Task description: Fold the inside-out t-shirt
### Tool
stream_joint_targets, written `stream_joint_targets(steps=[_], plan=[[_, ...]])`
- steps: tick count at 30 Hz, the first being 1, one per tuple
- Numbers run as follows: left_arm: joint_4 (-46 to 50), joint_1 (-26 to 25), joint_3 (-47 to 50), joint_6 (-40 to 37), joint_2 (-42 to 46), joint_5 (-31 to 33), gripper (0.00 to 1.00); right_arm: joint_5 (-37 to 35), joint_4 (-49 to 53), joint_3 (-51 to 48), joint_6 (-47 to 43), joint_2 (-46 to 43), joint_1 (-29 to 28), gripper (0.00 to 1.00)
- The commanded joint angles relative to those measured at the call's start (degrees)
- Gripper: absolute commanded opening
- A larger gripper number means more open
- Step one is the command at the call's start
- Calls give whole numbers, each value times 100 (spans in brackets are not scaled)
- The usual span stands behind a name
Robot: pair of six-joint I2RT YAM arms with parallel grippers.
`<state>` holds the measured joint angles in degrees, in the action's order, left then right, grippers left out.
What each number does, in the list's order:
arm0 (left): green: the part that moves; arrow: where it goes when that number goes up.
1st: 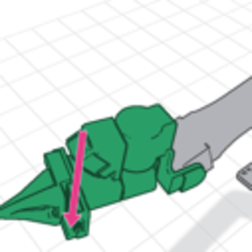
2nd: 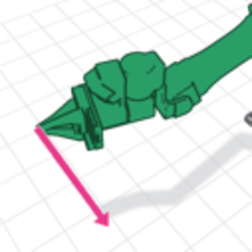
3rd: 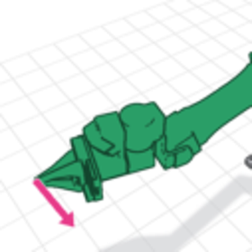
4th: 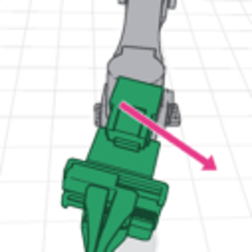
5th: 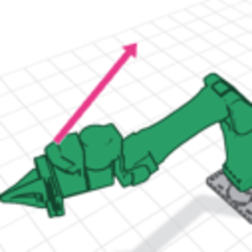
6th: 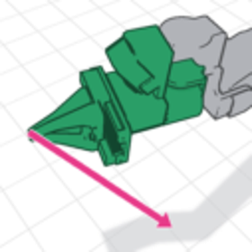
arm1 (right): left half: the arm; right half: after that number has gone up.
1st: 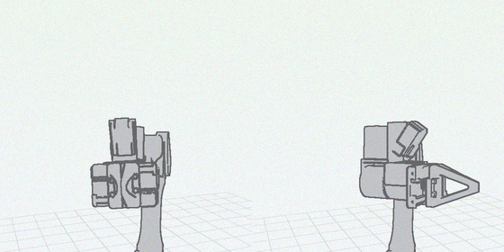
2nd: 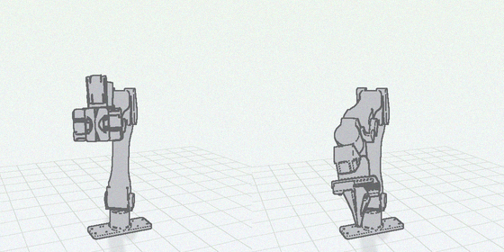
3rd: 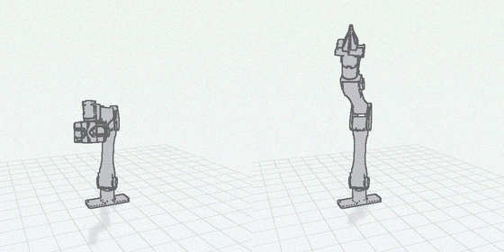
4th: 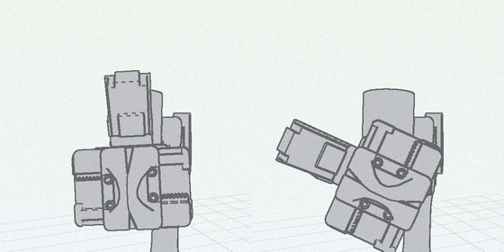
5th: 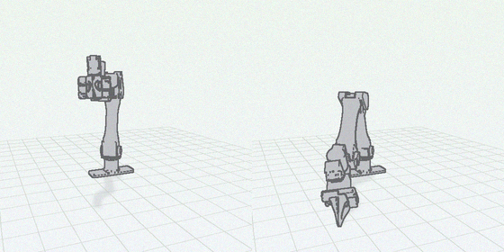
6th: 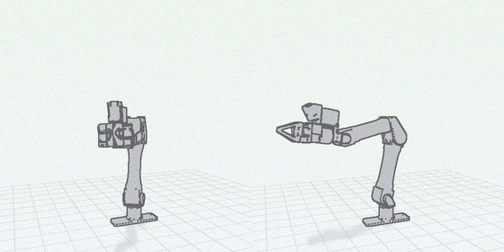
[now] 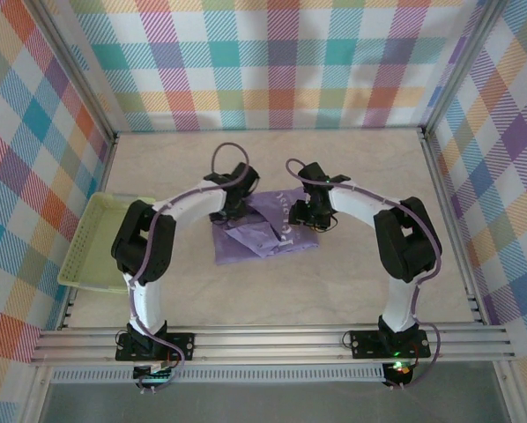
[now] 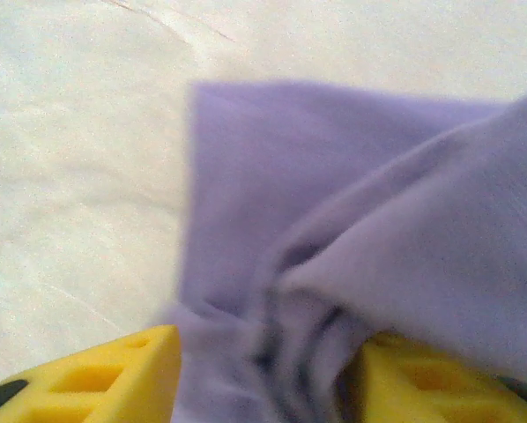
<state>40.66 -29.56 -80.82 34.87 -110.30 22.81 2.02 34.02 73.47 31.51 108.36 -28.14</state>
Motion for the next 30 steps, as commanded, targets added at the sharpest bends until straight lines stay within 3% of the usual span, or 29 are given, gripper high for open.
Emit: stream_joint_targets(steps=[1, 5, 8, 11, 16, 20, 24, 26, 28, 30], plan=[[210, 451, 142, -94, 185, 222, 50, -111, -124, -131, 180, 186, 44, 59], [300, 858, 352, -86, 514, 225, 50, -126, -117, -140, 187, 154, 43, 59], [503, 804, 413, -90, 882, 395, 52, -106, -82, -118, 154, 28, 28, 59], [425, 334, 591, -205, 1430, 202, 53, -140, -20, -88, 77, -118, -23, 59], [191, -702, 589, -334, 1648, -405, 66, -189, 4, -57, 40, -196, -85, 59], [-7, -904, 549, -210, 1173, -980, 69, -217, -3, -17, 40, -146, -94, 59], [-211, -920, 712, -226, 867, -1072, 87, -271, 16, 0, 40, -63, -91, 59], [-353, -896, 919, -222, 911, -1042, 85, -288, 17, 0, 40, -8, -97, 59], [-525, -846, 1213, -183, 1058, -1063, 76, -353, 34, 9, 53, 44, -86, 59], [-675, -759, 1583, -87, 1231, -1080, 57, -430, 70, 19, 83, 85, -63, 60]])
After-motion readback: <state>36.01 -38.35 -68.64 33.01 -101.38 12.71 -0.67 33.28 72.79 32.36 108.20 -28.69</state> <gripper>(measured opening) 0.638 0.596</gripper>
